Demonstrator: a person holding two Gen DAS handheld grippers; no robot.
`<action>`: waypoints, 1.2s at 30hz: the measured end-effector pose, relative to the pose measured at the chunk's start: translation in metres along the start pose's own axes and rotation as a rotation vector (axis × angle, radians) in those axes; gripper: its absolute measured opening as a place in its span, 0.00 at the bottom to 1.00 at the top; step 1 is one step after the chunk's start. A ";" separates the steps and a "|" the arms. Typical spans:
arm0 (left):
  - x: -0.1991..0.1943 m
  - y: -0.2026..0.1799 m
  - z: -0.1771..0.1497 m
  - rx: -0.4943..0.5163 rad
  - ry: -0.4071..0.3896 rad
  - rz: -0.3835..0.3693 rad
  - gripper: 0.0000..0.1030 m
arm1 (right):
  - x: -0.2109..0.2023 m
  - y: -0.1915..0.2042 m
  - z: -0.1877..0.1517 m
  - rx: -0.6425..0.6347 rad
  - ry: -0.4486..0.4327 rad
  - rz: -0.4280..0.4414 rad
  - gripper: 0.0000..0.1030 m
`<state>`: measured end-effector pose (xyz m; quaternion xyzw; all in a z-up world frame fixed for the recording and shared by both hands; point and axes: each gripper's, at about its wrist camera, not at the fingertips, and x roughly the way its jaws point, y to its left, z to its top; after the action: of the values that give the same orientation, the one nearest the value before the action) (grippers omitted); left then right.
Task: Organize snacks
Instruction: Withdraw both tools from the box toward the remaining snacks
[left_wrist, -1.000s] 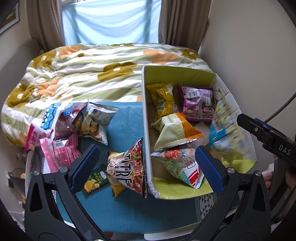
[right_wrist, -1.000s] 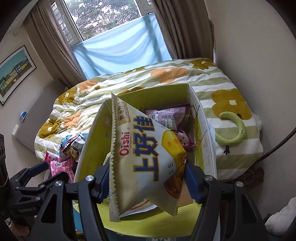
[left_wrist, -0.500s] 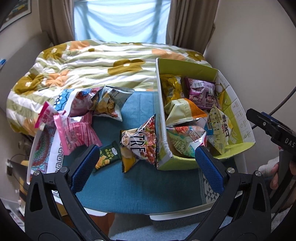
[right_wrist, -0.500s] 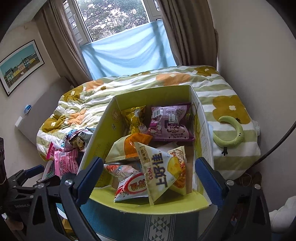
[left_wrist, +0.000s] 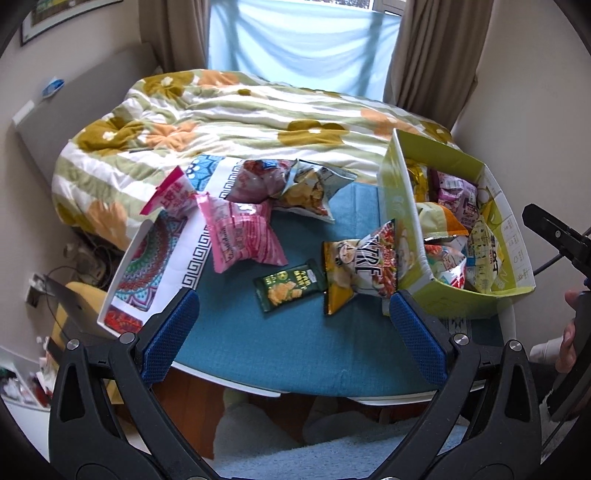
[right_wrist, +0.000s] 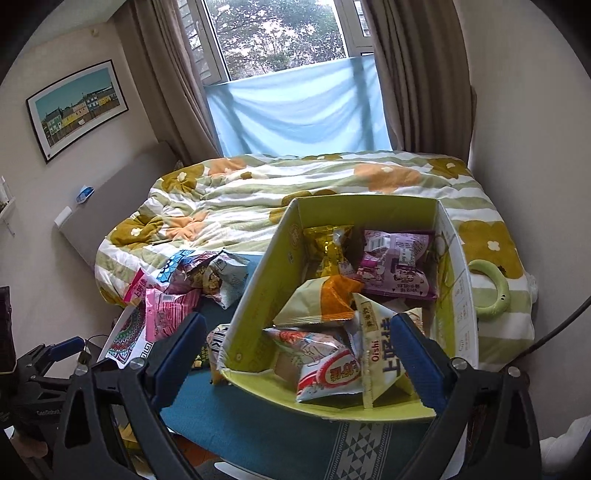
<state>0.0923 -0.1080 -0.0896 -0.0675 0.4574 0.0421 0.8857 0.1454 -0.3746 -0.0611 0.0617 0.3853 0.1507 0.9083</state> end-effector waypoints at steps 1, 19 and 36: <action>0.000 0.009 0.001 -0.007 -0.002 -0.002 0.99 | 0.001 0.007 0.000 -0.002 -0.003 0.003 0.96; 0.051 0.136 0.072 0.104 0.062 -0.158 0.99 | 0.055 0.142 -0.013 0.090 0.032 -0.112 0.96; 0.193 0.142 0.085 0.146 0.259 -0.352 0.99 | 0.161 0.185 -0.086 0.322 0.206 -0.324 0.96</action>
<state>0.2531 0.0476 -0.2100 -0.0868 0.5504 -0.1555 0.8157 0.1474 -0.1475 -0.1889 0.1274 0.4999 -0.0549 0.8549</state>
